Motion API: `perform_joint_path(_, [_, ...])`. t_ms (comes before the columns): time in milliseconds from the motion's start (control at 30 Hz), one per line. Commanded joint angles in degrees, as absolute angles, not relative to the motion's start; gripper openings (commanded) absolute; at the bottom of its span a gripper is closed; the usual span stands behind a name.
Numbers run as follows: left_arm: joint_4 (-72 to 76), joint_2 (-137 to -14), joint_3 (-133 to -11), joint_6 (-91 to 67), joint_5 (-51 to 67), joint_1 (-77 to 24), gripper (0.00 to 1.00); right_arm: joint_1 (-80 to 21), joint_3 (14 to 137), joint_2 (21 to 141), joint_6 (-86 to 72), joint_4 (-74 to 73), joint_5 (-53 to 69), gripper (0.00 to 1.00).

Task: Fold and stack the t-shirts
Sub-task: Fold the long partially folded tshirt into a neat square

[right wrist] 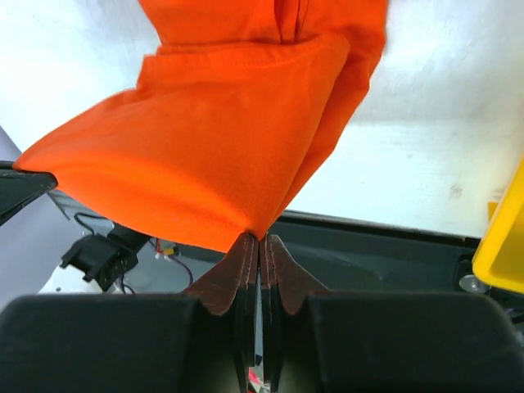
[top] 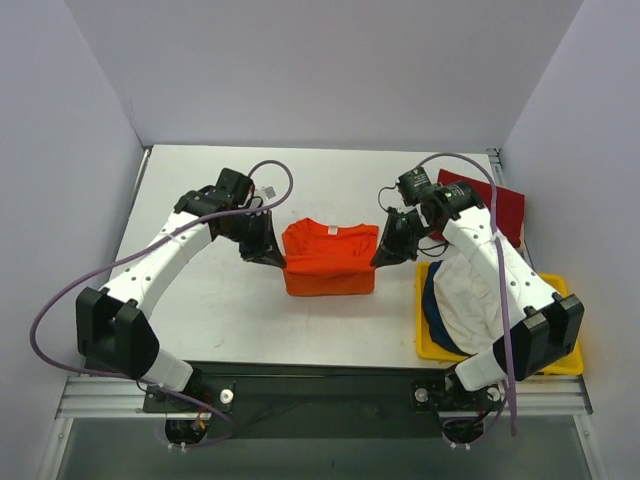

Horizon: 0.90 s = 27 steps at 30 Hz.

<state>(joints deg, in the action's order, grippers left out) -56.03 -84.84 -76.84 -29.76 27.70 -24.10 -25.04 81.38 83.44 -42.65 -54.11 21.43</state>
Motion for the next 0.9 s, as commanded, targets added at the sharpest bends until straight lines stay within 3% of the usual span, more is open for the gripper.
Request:
perform_joint_path(0, [-51.25, -88.49, -81.46, -29.53, 29.62, -22.94, 0.0, -23.12, 85.51, 86.3, -40.43, -57.3, 17.93, 0.0])
perform_joint_path(867, [-47.19, -115.66, -100.98, -27.34, 33.22, -17.23, 0.0, -14.24, 113.72, 118.2, -32.96, -57.39, 21.27, 0.0])
